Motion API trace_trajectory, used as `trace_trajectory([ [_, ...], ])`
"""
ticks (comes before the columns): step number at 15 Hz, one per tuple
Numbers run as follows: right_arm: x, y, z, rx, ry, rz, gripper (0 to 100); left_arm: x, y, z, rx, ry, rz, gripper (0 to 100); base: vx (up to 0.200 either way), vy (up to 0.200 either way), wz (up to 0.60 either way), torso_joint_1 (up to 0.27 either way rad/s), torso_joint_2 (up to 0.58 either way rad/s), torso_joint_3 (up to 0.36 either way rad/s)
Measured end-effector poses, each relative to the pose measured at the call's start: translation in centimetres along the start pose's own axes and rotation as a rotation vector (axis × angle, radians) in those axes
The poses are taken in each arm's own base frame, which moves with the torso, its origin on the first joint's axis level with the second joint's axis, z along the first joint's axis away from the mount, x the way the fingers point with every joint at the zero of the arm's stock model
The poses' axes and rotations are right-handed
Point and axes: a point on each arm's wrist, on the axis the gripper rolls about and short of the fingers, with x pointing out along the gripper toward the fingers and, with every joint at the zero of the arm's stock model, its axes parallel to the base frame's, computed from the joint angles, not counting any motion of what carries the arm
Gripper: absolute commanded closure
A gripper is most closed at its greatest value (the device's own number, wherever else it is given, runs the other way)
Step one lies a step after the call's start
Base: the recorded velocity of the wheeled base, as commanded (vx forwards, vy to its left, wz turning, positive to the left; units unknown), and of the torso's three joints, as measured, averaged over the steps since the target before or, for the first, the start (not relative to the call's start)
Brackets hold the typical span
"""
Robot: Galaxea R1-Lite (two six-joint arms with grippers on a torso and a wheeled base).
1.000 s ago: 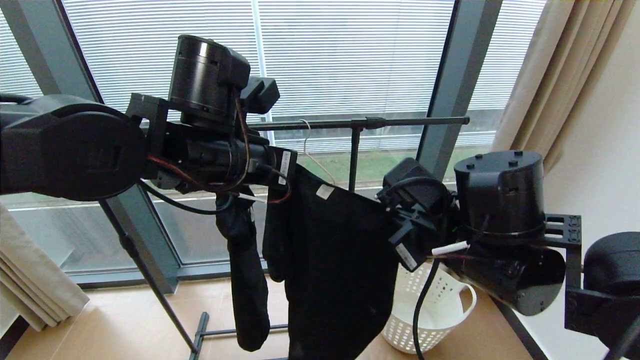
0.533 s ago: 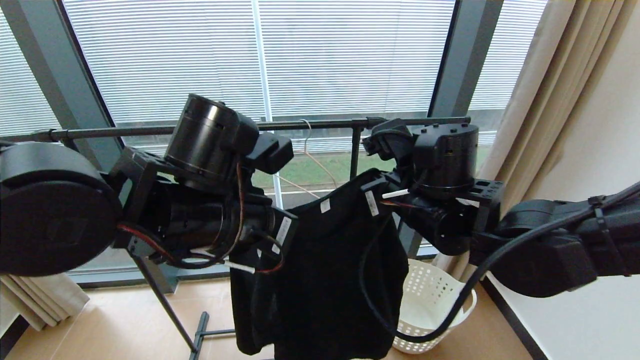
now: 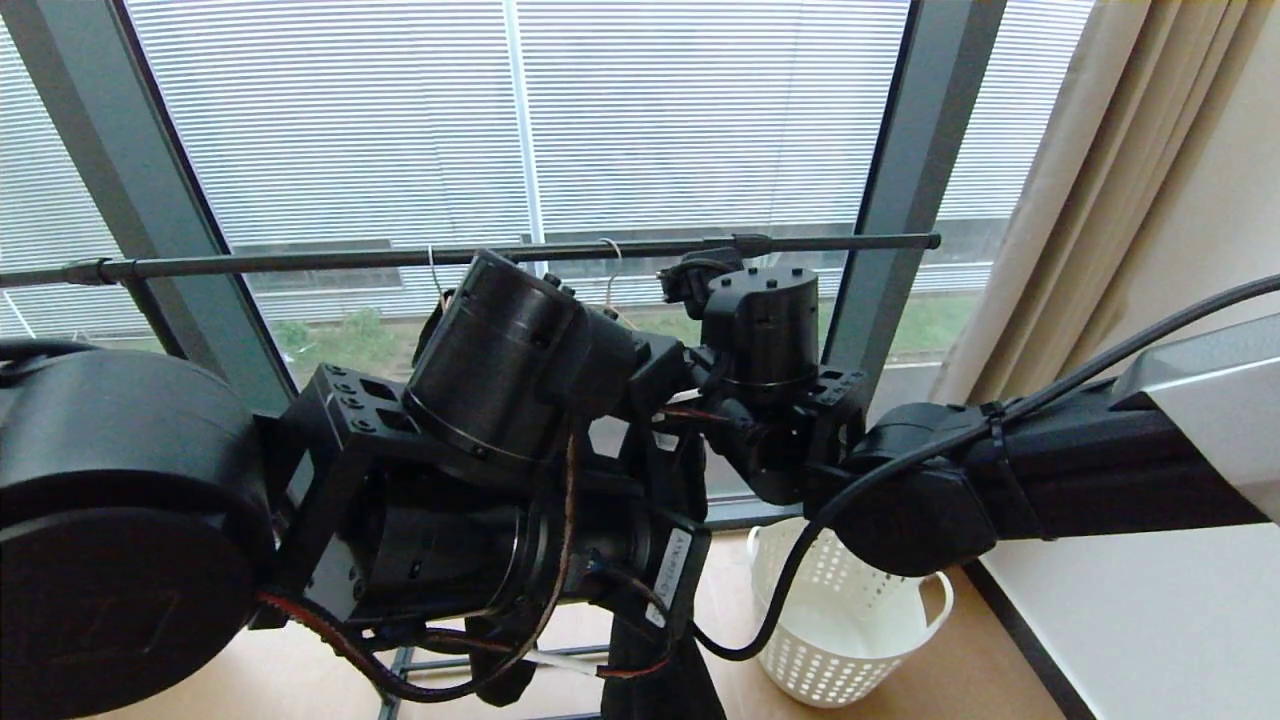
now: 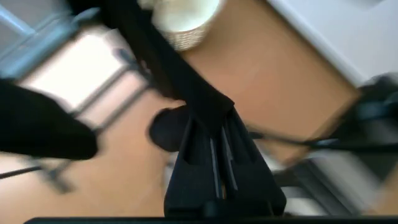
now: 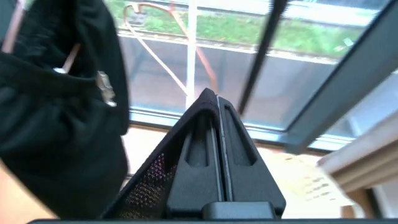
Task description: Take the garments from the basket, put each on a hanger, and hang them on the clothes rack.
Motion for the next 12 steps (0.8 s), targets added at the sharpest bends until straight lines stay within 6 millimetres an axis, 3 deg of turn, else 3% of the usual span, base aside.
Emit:
trace_trajectory([
  [6,0.3,0.1,-0.5,-0.007,0.022,-0.005,100,1.0,0.1,0.9,-0.043,-0.013,0.018,100,0.0,0.0,0.0,0.0,0.0,0.0],
  [12,-0.4,-4.9,1.8,-0.074,0.088,-0.112,100,1.2,4.8,-1.8,-0.057,0.054,0.292,100,0.0,0.0,0.0,0.0,0.0,0.0],
])
